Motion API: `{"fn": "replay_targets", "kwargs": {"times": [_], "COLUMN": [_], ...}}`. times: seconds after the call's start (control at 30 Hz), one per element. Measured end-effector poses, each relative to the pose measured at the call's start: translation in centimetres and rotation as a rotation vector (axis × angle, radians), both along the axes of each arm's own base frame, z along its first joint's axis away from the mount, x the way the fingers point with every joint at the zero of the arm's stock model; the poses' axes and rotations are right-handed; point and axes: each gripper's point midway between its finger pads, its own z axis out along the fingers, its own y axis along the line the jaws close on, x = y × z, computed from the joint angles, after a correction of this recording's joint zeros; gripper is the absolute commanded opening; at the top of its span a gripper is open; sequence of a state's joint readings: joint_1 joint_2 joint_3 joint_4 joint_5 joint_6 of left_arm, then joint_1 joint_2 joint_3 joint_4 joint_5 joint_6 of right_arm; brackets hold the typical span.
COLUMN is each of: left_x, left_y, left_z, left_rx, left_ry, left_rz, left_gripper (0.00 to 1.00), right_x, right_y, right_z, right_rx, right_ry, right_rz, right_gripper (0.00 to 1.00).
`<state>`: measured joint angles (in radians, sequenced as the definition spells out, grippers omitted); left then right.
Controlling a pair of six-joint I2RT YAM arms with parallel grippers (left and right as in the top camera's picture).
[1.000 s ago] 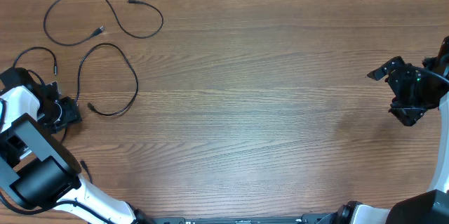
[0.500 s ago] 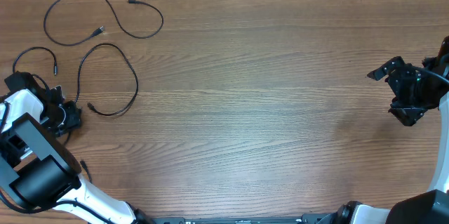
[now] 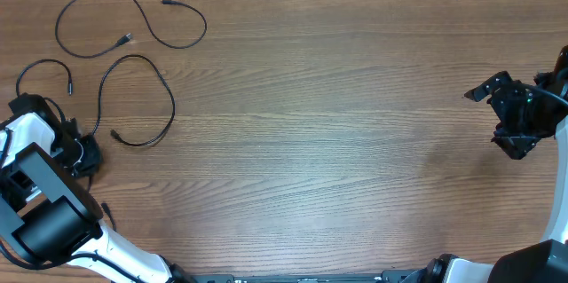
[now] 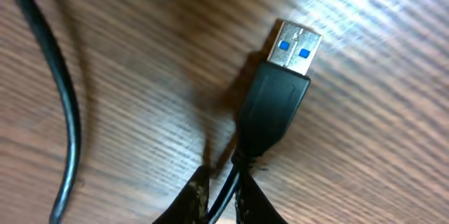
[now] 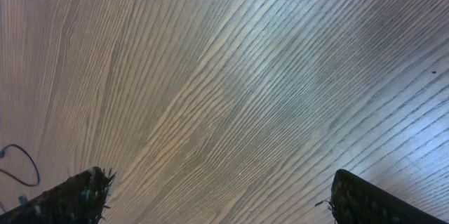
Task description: Untangle cables
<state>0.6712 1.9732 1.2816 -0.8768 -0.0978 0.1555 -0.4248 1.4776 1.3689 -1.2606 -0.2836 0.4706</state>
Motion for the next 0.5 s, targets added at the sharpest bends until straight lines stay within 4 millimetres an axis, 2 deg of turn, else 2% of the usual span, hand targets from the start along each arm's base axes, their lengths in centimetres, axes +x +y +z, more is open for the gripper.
{"fn": "replay_targets", "kwargs": {"times": [0.1, 0.17, 0.2, 0.23, 0.3, 0.4, 0.5], "left_x": [-0.4, -0.5, -0.5, -0.6, -0.6, 0.0, 1.1], "left_y": [0.0, -0.1, -0.1, -0.1, -0.3, -0.5, -0.4], "left_z": [0.0, 0.0, 0.0, 0.0, 0.1, 0.6, 2.4], "left_rx": [0.005, 0.002, 0.000, -0.001, -0.010, -0.033, -0.053], "left_ry": [0.017, 0.023, 0.024, 0.025, 0.023, 0.003, -0.020], "left_rz": [0.007, 0.008, 0.010, 0.017, 0.022, 0.030, 0.029], "left_gripper": [0.18, 0.27, 0.51, 0.59, 0.64, 0.64, 0.65], "right_x": [0.0, 0.0, 0.0, 0.0, 0.0, 0.0, 0.0], "right_y": [0.0, 0.0, 0.0, 0.0, 0.0, 0.0, 0.0], "right_z": [0.0, 0.0, 0.0, 0.0, 0.0, 0.0, 0.0], "right_rx": [0.000, 0.000, 0.000, 0.000, 0.000, 0.000, 0.000], "right_ry": [0.000, 0.000, 0.000, 0.000, 0.000, 0.000, 0.000], "right_rz": [0.000, 0.000, 0.000, 0.000, 0.000, 0.000, 0.000], "right_gripper": [1.00, 1.00, 1.00, 1.00, 1.00, 1.00, 1.00]}}
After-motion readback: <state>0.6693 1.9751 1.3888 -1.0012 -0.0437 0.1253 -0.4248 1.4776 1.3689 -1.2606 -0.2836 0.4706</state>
